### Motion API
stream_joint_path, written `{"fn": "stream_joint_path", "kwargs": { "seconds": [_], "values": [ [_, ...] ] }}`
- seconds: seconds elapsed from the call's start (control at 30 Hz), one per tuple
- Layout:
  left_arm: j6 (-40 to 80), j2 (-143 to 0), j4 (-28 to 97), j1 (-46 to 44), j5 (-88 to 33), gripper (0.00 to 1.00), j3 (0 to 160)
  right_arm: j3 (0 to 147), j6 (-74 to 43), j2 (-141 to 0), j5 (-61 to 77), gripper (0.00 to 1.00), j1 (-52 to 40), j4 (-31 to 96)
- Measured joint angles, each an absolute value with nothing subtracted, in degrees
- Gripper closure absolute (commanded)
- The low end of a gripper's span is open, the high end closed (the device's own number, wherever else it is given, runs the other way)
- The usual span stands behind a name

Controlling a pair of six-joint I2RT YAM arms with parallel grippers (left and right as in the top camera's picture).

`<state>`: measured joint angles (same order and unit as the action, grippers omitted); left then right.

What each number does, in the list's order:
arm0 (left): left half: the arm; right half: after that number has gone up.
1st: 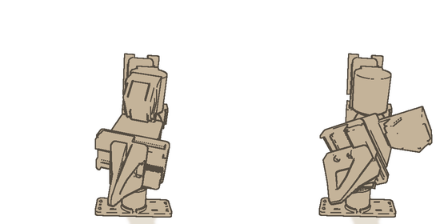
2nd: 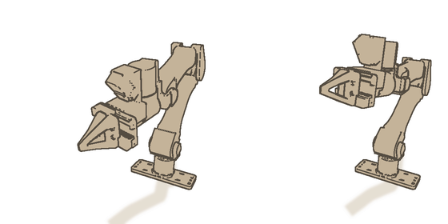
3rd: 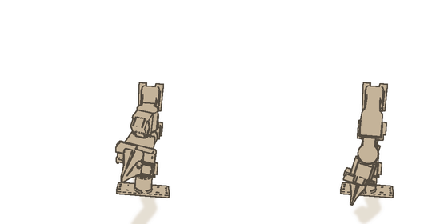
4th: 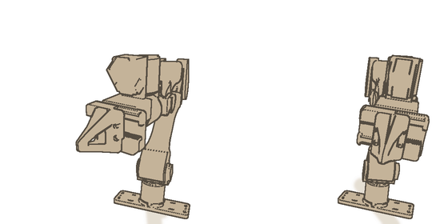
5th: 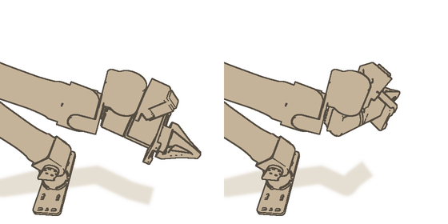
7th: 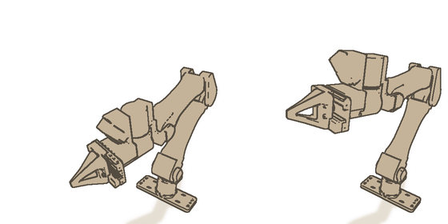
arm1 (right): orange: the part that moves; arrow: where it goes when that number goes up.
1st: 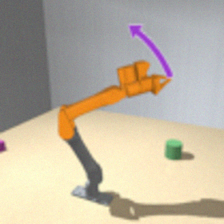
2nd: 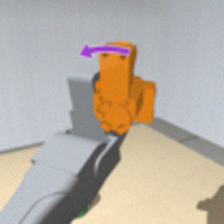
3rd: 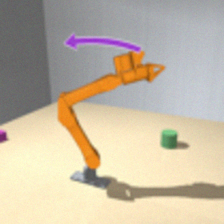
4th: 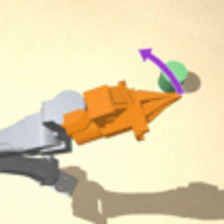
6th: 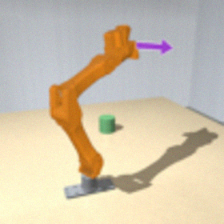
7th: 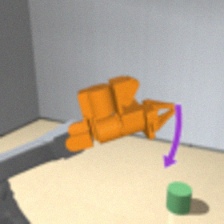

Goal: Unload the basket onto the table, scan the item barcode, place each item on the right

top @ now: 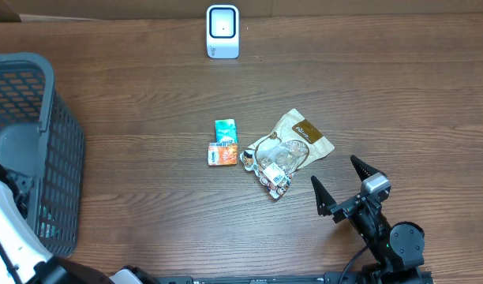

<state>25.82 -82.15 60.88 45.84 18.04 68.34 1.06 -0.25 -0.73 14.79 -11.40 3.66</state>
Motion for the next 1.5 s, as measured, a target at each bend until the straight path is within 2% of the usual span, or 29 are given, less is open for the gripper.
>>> {"fn": "stream_joint_path", "kwargs": {
  "seconds": [0.17, 0.33, 0.4, 0.47, 0.73, 0.83, 0.97, 1.17, 1.37, 1.5],
  "values": [
    [21.91, -82.67, 49.36, 45.91, 19.49, 0.30, 59.35, 1.06, -0.25, -0.73, 14.76, 0.00, -11.40, 3.64],
    [18.22, -81.36, 42.28, 45.87, 19.03, 0.41, 57.74, 1.06, -0.23, -0.73, 14.79, 0.00, -11.40, 3.66],
    [17.43, -81.47, 41.85, 45.84, 18.81, 0.48, 57.60, 1.06, -0.23, -0.73, 14.81, 0.00, -11.40, 3.66],
    [16.75, -81.95, 42.00, 45.84, 18.55, 0.50, 57.69, 1.06, -0.23, -0.73, 14.81, 0.00, -11.40, 3.64],
    [16.19, -84.93, 43.59, 46.00, 13.21, 0.44, 60.07, 1.06, -0.23, -0.73, 14.79, 0.00, -11.40, 3.68],
    [16.05, -89.62, 50.02, 46.24, 10.63, 0.43, 62.15, 1.06, -0.23, -0.73, 14.79, 0.00, -11.40, 3.70],
    [16.01, -90.70, 58.54, 46.24, 7.20, 0.38, 72.66, 1.06, -0.25, -0.73, 14.79, 0.00, -11.40, 3.70],
    [14.94, -88.86, 64.86, 46.24, 2.94, 0.34, 88.51, 1.06, -0.27, -0.73, 14.79, 0.00, -11.40, 3.68],
    [14.66, -88.90, 67.46, 47.07, 1.85, 0.35, 87.22, 1.06, -0.25, -0.73, 14.81, 0.00, -11.40, 3.68],
    [14.57, -89.38, 65.19, 49.91, 1.91, 0.36, 80.62, 1.06, -0.25, -0.73, 14.79, 0.00, -11.40, 3.68]
  ]
}}
